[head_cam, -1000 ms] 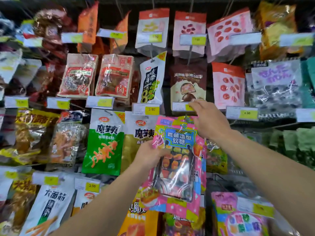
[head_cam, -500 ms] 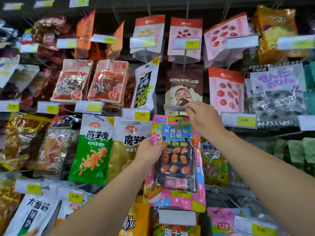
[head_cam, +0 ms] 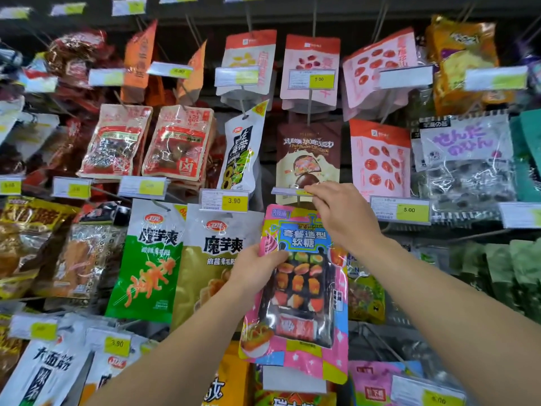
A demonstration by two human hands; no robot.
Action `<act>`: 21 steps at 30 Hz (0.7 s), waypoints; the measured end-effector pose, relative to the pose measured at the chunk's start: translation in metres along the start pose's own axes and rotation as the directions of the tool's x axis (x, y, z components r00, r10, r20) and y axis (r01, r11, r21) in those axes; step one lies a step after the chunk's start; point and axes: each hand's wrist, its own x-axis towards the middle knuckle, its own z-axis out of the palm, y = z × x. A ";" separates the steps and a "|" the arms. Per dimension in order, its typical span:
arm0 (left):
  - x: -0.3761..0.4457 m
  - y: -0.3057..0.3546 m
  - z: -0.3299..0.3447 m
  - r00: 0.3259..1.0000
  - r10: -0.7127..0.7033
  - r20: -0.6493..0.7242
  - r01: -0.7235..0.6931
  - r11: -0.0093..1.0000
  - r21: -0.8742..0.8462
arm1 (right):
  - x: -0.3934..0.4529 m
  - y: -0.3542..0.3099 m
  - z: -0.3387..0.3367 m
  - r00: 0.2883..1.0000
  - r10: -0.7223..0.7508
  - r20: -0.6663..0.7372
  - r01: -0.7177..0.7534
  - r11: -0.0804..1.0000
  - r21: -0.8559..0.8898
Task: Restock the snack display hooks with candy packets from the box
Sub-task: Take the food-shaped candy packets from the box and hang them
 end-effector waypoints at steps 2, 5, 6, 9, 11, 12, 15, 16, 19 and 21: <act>-0.001 0.003 -0.001 0.999 0.012 -0.033 -0.014 0.999 -0.049 | 0.003 -0.002 0.001 1.000 0.024 -0.016 -0.024 0.999 0.028; 0.004 0.011 -0.002 0.998 -0.020 -0.056 0.017 0.998 -0.061 | 0.003 -0.002 0.005 0.999 0.030 -0.031 -0.028 0.998 0.049; 0.005 0.014 -0.001 0.998 -0.034 -0.049 0.032 0.998 -0.050 | 0.002 -0.002 0.005 0.999 0.029 -0.031 -0.028 0.998 0.049; 0.009 0.018 0.002 0.996 -0.080 -0.034 0.079 0.996 -0.032 | 0.001 -0.001 0.005 0.999 0.030 -0.019 -0.030 0.999 0.035; 0.009 0.016 0.002 0.995 -0.096 -0.041 0.096 0.995 -0.010 | 0.000 -0.001 0.004 1.000 0.022 -0.017 -0.022 0.999 0.034; 0.008 0.015 0.002 0.994 -0.099 -0.039 0.098 0.995 -0.007 | 0.000 -0.001 0.003 1.000 0.020 -0.018 -0.020 0.999 0.035; 0.007 0.011 -0.003 0.993 -0.111 -0.043 0.110 0.994 -0.020 | 0.000 0.000 0.003 1.000 0.021 -0.013 -0.021 0.999 0.040; 0.008 0.012 -0.005 0.993 -0.111 -0.041 0.110 0.993 -0.031 | 0.000 0.000 0.003 1.000 0.023 -0.015 -0.023 0.999 0.043; 0.010 0.014 -0.008 0.994 -0.082 -0.066 0.081 0.997 -0.016 | 0.000 -0.001 0.004 0.999 0.022 -0.035 -0.020 0.998 0.056; 0.012 0.014 -0.009 0.993 -0.078 -0.090 0.080 0.997 0.023 | -0.001 -0.002 0.004 0.999 0.025 -0.038 -0.023 0.998 0.058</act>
